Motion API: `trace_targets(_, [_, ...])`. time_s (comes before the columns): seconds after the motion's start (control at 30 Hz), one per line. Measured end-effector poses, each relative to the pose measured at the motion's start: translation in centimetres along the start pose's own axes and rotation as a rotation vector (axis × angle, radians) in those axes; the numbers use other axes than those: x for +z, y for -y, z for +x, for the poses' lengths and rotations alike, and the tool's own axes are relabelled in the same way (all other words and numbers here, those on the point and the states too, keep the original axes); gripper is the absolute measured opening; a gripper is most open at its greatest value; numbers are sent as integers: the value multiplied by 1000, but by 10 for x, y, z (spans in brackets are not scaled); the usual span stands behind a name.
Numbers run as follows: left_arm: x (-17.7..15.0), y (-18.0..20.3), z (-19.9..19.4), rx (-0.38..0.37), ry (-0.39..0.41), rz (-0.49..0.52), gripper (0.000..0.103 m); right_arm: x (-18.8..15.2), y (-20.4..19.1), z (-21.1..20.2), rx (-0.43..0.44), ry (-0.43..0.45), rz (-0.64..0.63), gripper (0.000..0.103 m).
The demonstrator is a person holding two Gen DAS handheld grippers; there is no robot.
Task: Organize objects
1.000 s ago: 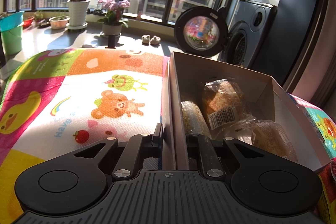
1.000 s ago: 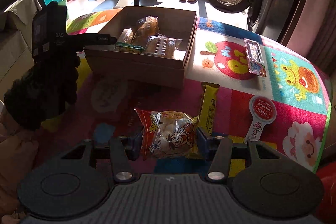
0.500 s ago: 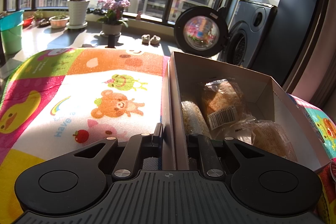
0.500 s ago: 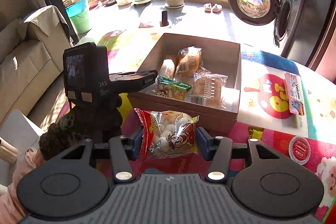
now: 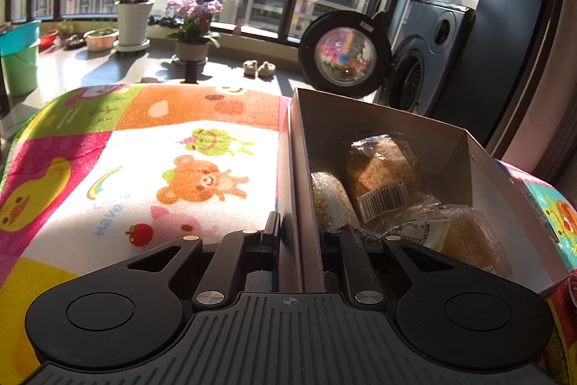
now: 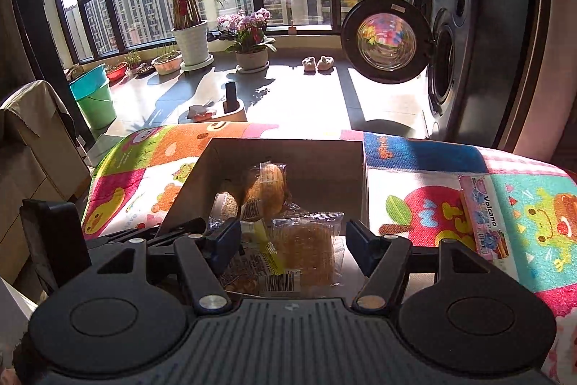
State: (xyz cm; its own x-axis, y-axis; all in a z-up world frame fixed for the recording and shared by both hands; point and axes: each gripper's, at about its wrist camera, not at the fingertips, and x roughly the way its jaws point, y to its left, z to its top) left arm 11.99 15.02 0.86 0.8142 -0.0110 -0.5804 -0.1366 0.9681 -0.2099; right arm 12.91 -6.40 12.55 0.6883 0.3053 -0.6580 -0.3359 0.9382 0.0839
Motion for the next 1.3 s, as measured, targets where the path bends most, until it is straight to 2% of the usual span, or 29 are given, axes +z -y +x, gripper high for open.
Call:
trace_targets(0.13, [0,0,0,1,2,2,15,-24,37,-24,-101,43,-33,75])
trace_targets(0.27, [0,0,0,1,7,7,15,-62,74,-37,-172,20,-27,78])
trace_targets(0.43, [0,-2,0,-8,17,4,15,-115,103,-25,-181,-81,49,80])
trace_targets(0.47, [0,-2,0,-9,19,5,15,-126,106,-21,-176,-102,78,84])
trace_targets(0.5, [-1,-2,0,-8,22,6,15,-136,107,-24,-171,-65,120,94])
trace_targets(0.53, [-1,-2,-1,-8,23,7,15,-139,108,-24,-163,-68,129,96])
trace_targets(0.67, [-1,-2,-1,-7,25,11,15,-139,103,-21,-131,-68,170,97])
trace_targets(0.83, [-2,-2,-1,-7,22,12,15,-136,76,-12,-88,-63,106,97])
trace_targets(0.9, [-2,-2,-1,-7,21,11,15,-136,70,-1,-80,-91,118,99])
trace_targets(0.93, [-2,-2,-1,-7,21,12,15,-137,68,1,-83,-90,117,103])
trace_targets(1.13, [-2,-2,-1,-7,21,11,15,-141,51,10,-157,-93,32,103])
trace_targets(1.3, [-2,-2,0,-7,20,10,15,-136,53,13,-175,-119,72,103])
